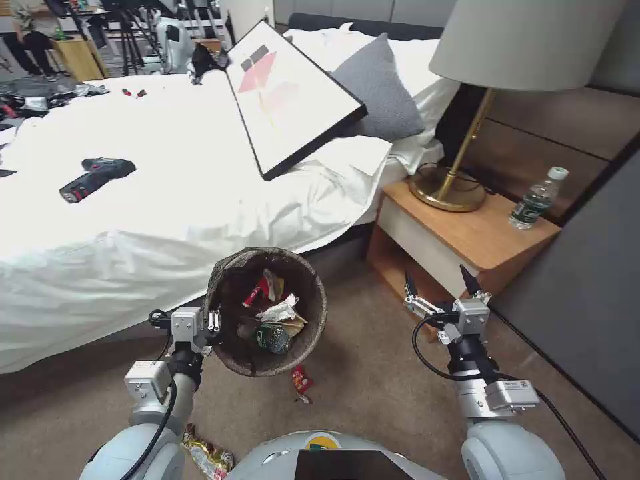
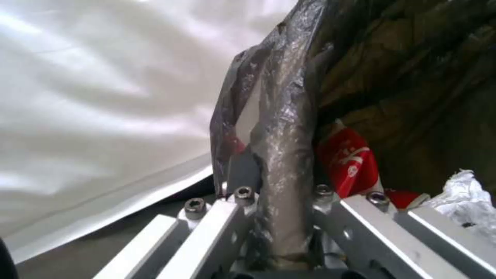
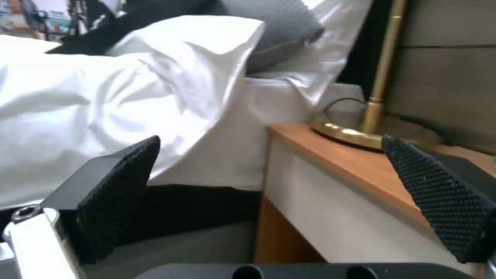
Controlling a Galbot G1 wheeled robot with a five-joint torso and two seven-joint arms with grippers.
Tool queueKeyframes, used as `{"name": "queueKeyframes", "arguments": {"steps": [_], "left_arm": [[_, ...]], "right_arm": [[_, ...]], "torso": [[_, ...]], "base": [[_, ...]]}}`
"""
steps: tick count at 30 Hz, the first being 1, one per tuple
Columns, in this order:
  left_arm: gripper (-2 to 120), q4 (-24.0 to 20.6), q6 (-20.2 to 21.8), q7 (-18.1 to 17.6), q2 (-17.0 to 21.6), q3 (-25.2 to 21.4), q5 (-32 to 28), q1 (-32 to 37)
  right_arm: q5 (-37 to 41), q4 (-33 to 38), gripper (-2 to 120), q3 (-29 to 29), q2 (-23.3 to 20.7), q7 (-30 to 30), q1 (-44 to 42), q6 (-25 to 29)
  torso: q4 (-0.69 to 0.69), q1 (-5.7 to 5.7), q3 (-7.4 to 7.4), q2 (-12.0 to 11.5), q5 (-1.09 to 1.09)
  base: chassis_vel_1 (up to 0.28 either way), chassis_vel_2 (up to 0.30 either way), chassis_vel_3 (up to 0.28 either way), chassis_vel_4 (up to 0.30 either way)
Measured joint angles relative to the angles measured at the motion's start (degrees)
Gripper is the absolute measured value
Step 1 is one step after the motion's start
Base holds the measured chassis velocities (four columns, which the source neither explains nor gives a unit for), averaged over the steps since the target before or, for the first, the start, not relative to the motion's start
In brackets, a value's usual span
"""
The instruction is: Pick up the trash bin, then pick up the garbage from the floor and place it into the trash bin.
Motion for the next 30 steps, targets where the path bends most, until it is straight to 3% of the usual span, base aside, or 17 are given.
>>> {"name": "queueKeyframes", "arguments": {"steps": [30], "left_arm": [[3, 0.0, -0.13, -0.14, 0.06, 0.18, 0.16, 0.13]], "right_arm": [[-0.01, -0.39, 100, -0.43, -0.33, 0.21, 0.36, -0.27]], "torso": [[0.0, 0.0, 0.0, 0.0, 0.0]], "base": [[0.066, 0.065, 0.071, 0.065]]}}
